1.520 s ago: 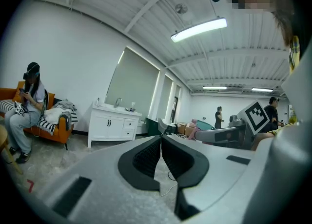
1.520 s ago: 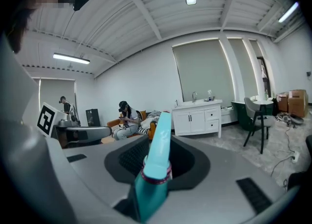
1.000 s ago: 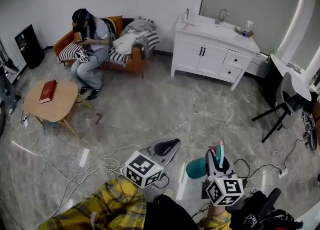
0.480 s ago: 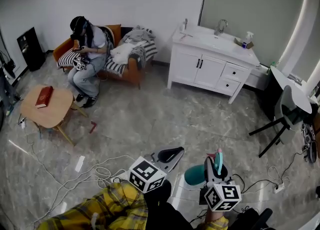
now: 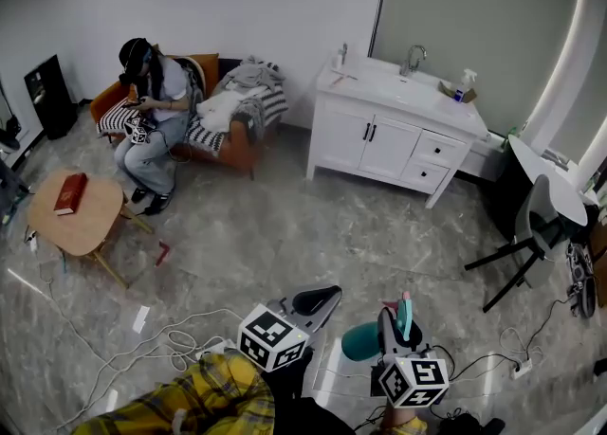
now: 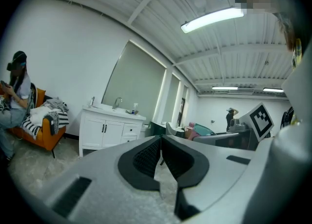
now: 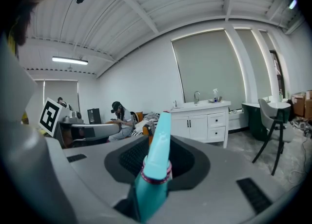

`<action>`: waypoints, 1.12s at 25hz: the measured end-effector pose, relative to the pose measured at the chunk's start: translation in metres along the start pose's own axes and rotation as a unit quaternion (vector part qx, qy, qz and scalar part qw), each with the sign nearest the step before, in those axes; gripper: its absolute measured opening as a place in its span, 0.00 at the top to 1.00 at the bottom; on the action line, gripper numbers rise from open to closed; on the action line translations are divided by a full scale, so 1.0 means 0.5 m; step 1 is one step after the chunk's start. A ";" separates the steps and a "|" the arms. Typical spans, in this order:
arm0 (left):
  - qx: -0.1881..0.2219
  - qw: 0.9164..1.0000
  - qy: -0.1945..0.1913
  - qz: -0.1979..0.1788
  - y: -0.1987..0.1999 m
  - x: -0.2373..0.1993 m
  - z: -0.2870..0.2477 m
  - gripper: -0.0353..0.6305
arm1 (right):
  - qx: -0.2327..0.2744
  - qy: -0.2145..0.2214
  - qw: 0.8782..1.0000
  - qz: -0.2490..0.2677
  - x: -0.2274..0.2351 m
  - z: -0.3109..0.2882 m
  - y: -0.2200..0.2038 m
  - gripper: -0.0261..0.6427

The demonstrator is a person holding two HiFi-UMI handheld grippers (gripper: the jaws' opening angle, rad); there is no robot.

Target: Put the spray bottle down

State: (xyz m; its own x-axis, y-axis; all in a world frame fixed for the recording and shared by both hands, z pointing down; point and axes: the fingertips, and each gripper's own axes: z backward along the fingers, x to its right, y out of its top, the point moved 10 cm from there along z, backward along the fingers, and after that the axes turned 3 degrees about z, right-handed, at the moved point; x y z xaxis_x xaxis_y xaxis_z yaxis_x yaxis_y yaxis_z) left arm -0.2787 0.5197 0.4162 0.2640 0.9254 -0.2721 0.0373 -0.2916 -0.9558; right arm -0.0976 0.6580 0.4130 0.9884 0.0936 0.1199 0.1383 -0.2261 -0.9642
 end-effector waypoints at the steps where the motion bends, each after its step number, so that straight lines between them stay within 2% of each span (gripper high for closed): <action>1: -0.001 1.000 -0.001 0.001 0.003 -0.014 -0.017 0.93 | -0.002 -0.002 1.000 0.000 0.011 -0.017 0.003 0.80; 7: -0.010 1.000 -0.011 0.005 0.049 -0.102 -0.118 0.93 | -0.005 -0.010 1.000 -0.004 0.074 -0.132 0.058 0.80; 10: -0.005 1.000 -0.015 -0.001 0.083 -0.164 -0.167 0.93 | 0.000 -0.012 1.000 0.005 0.096 -0.206 0.091 0.80; 20: -0.007 1.000 -0.016 0.014 0.149 -0.377 -0.317 0.93 | -0.015 -0.008 1.000 0.026 0.161 -0.454 0.159 0.80; 23: -0.010 1.000 -0.015 0.015 0.159 -0.425 -0.353 0.93 | -0.018 -0.010 0.999 0.040 0.179 -0.509 0.173 0.80; 28: -0.021 1.000 -0.012 0.012 0.171 -0.479 -0.388 0.93 | -0.019 -0.006 1.000 0.023 0.207 -0.584 0.186 0.80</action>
State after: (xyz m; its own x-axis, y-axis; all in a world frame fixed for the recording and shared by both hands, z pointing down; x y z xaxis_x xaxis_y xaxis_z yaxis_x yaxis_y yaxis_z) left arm -0.1519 0.2263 0.4211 0.2412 0.9233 -0.2989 0.0718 -0.3242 -0.9433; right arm 0.0363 0.3637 0.4045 0.9929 0.0932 0.0734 0.0959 -0.2665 -0.9591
